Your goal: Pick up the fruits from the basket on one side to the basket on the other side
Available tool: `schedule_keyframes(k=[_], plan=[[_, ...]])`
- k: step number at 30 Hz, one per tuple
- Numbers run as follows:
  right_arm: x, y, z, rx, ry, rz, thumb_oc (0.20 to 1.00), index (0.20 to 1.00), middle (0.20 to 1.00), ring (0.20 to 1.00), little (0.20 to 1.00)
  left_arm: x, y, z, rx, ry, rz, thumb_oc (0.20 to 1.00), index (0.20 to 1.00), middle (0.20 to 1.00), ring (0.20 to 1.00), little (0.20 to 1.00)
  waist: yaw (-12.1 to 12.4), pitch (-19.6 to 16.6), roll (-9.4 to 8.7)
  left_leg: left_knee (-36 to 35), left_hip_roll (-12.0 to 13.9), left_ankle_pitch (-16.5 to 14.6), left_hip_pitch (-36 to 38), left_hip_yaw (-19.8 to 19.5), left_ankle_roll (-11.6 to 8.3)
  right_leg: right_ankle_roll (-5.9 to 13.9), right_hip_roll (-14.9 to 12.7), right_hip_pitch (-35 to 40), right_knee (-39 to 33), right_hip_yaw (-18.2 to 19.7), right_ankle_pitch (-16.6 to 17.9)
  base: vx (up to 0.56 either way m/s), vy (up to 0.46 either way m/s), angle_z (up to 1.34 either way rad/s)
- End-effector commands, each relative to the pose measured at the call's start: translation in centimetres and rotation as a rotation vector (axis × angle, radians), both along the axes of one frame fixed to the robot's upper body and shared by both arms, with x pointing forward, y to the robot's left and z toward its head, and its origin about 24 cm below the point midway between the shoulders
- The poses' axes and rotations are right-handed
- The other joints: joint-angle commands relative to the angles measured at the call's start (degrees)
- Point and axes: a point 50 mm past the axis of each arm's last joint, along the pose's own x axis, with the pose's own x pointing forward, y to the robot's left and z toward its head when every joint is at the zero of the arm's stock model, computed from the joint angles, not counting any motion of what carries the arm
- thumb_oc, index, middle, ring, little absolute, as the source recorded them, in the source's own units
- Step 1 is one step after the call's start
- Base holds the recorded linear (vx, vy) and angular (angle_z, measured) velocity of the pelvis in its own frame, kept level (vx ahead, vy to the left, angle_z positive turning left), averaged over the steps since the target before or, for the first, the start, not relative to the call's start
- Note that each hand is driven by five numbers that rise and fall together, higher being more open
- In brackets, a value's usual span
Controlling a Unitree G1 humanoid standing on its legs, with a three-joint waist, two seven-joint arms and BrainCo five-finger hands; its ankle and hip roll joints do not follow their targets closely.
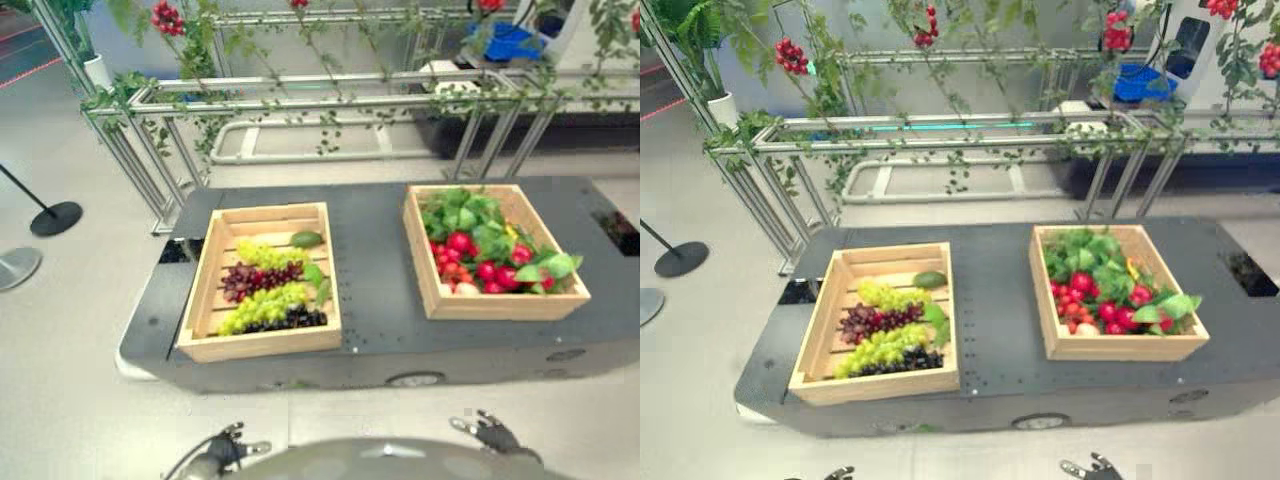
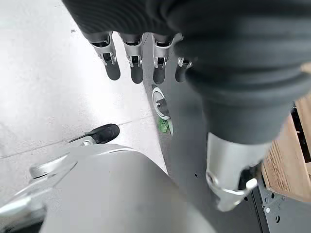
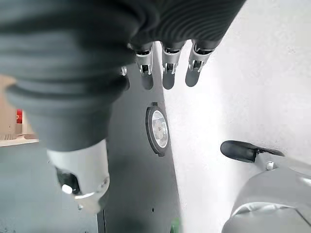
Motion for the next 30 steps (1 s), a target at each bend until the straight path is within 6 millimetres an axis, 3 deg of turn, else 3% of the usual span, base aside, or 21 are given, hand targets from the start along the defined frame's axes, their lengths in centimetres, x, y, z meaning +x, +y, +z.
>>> schedule_keyframes(k=[1,17,27,30], plan=[[2.9,-1.1,1.0,-0.039,-0.091,-0.009,1.000,1.000,1.000,1.000,1.000,2.5,-0.3,0.4,-0.020,-0.086,0.006,1.000,1.000,1.000,1.000,1.000,1.0,1.4,-2.03,0.0,-3.6,-5.1,1.4,-2.6,1.73,2.35,-0.3,-1.9,2.4,-4.1,-0.1,-0.26,-0.020,0.01],[2.9,-1.2,1.0,-0.041,-0.088,-0.012,1.000,1.000,1.000,1.000,1.000,2.3,-0.5,0.4,-0.034,-0.080,0.014,1.000,1.000,1.000,1.000,1.000,1.2,1.8,-1.87,0.0,-3.7,-5.2,1.7,-2.4,1.85,2.38,-0.5,-1.5,2.5,-4.0,-0.1,0.00,0.000,0.00],[2.9,-1.5,1.1,-0.050,-0.092,-0.020,1.000,1.000,1.000,1.000,1.000,3.2,-0.3,1.0,-0.046,-0.156,0.006,1.000,1.000,1.000,1.000,1.000,1.5,2.3,-1.49,0.0,-3.8,-5.1,1.5,-2.6,1.99,2.47,-0.6,-2.0,2.7,-3.9,0.0,0.00,0.000,0.00],[3.0,-1.9,1.3,-0.057,-0.103,-0.021,1.000,1.000,1.000,1.000,1.000,4.2,-0.3,1.9,-0.084,-0.246,-0.019,1.000,1.000,1.000,1.000,1.000,1.7,2.7,-1.18,0.0,-3.8,-4.9,1.3,-2.9,2.07,2.53,-0.7,-2.3,3.0,-4.1,0.0,0.00,0.000,0.00]])
